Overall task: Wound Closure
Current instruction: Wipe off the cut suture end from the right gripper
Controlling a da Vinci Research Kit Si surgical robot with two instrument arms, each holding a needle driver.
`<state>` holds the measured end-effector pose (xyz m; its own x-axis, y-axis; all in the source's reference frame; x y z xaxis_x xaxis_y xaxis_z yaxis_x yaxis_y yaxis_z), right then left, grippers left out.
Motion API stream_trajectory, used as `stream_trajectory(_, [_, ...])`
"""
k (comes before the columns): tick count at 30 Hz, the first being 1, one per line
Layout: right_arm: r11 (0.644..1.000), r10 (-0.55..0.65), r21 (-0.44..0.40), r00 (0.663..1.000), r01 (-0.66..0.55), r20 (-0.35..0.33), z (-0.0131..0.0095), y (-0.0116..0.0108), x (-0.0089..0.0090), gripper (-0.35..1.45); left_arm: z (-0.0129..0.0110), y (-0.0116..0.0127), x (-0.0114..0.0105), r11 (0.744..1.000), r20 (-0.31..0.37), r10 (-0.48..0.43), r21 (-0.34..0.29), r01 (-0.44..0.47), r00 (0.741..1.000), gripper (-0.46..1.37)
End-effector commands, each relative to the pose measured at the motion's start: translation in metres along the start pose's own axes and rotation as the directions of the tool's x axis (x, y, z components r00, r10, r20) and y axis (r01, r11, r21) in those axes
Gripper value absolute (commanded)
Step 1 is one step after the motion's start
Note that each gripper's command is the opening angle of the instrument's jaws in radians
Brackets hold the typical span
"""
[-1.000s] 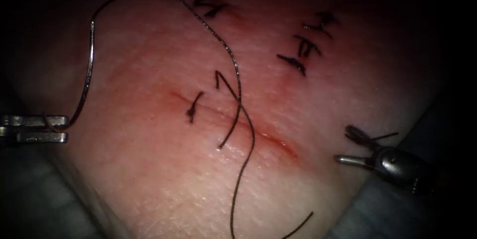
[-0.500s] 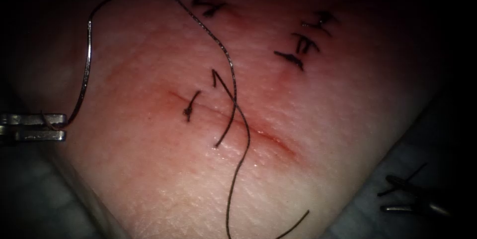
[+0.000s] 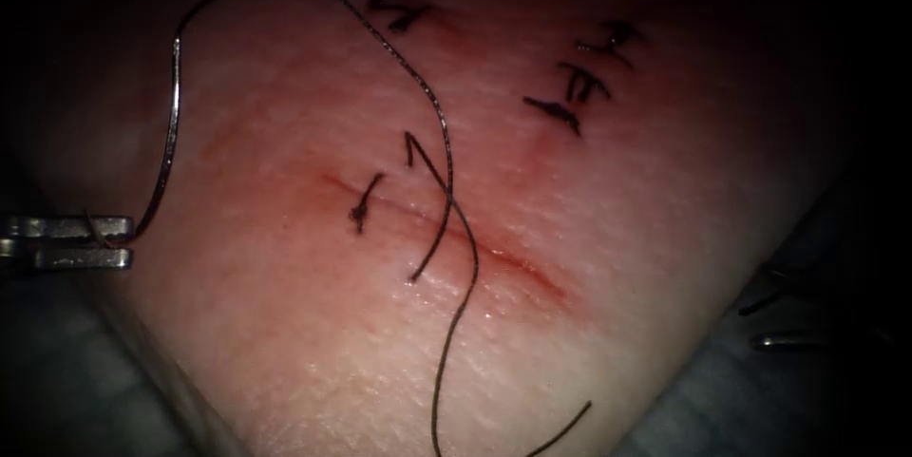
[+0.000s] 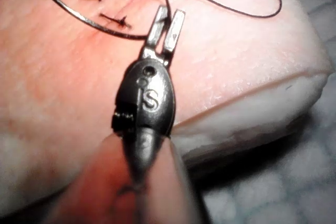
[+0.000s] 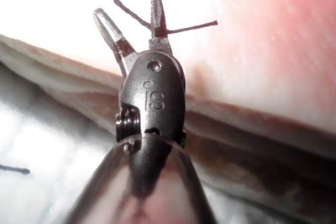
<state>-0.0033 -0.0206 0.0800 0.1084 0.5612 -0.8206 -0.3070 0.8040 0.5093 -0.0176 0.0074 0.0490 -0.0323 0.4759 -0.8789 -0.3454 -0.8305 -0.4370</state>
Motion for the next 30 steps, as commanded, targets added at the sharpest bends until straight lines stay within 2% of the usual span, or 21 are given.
stream_trajectory(1, [1.0, -0.001, 0.011, 1.0, 0.001, -0.004, 0.0015, 0.0002, -0.0003, 0.83, 0.0, 0.0, 0.0, 1.0, 0.0, 0.0, -0.009, 0.0, 1.0, -0.35])
stream_trajectory(4, [1.0, -0.006, 0.026, 1.0, 0.006, -0.011, 0.0043, 0.0011, -0.001, 0.82, 0.0, 0.0, 0.0001, 1.0, 0.0, -0.001, -0.01, 0.001, 1.0, -0.35])
stream_trajectory(7, [0.999, -0.021, 0.037, 1.0, 0.022, -0.015, 0.007, 0.0018, -0.0027, 0.81, 0.0, 0.0, 0.0002, 1.0, 0.001, -0.007, -0.01, 0.007, 1.0, -0.35])
stream_trajectory(8, [0.999, -0.028, 0.039, 0.999, 0.029, -0.021, 0.0085, 0.002, -0.004, 0.81, 0.0, 0.0, 0.0002, 1.0, 0.001, -0.008, -0.01, 0.008, 1.0, -0.35])
stream_trajectory(10, [0.999, -0.011, 0.044, 0.999, 0.013, -0.03, 0.01, 0.0021, -0.0058, 0.81, 0.0, -0.0001, 0.0003, 1.0, 0.001, -0.009, -0.01, 0.009, 1.0, -0.35])
stream_trajectory(11, [0.999, -0.005, 0.048, 0.999, 0.007, -0.037, 0.0111, 0.0021, -0.0075, 0.81, 0.0, -0.0001, 0.0004, 1.0, 0.001, -0.01, -0.01, 0.01, 1.0, -0.35])
stream_trajectory(12, [0.999, -0.002, 0.052, 0.999, 0.004, -0.036, 0.0113, 0.0021, -0.0078, 0.81, 0.0, -0.0001, 0.0005, 1.0, 0.001, -0.01, -0.01, 0.01, 1.0, -0.35])
stream_trajectory(15, [1.0, 0.0, 0.032, 1.0, 0.0, -0.003, 0.0121, 0.0023, -0.0115, 0.81, -0.0001, -0.0002, 0.0006, 1.0, 0.001, -0.011, -0.011, 0.011, 1.0, -0.35])
stream_trajectory(19, [1.0, 0.023, 0.014, 0.998, -0.024, 0.058, 0.0109, 0.0028, -0.0147, 0.81, -0.0001, -0.0002, 0.0007, 1.0, 0.002, -0.012, -0.011, 0.012, 1.0, -0.35])
stream_trajectory(22, [0.999, 0.047, -0.006, 0.995, -0.047, 0.088, 0.0085, 0.0031, -0.0168, 0.82, 0.0, -0.0002, 0.0007, 1.0, 0.002, -0.012, -0.01, 0.012, 1.0, -0.35])
stream_trajectory(23, [0.999, 0.045, -0.009, 0.994, -0.044, 0.098, 0.008, 0.0031, -0.017, 0.82, 0.0, -0.0002, 0.0007, 1.0, 0.002, -0.012, -0.01, 0.012, 1.0, -0.35])
stream_trajectory(28, [0.998, 0.053, -0.02, 0.991, -0.051, 0.121, 0.0025, 0.0024, -0.0177, 0.81, 0.0003, -0.0001, 0.0007, 1.0, 0.002, -0.012, -0.013, 0.012, 1.0, -0.35])
stream_trajectory(29, [0.998, 0.054, -0.02, 0.991, -0.052, 0.121, 0.0022, 0.0023, -0.0177, 0.81, 0.0004, -0.0001, 0.0007, 1.0, 0.002, -0.012, -0.013, 0.012, 1.0, -0.35])
stream_trajectory(30, [0.998, 0.057, -0.021, 0.99, -0.054, 0.126, 0.0003, 0.0021, -0.0175, 0.81, 0.0005, -0.0001, 0.0007, 1.0, 0.002, -0.012, -0.012, 0.012, 1.0, -0.35])
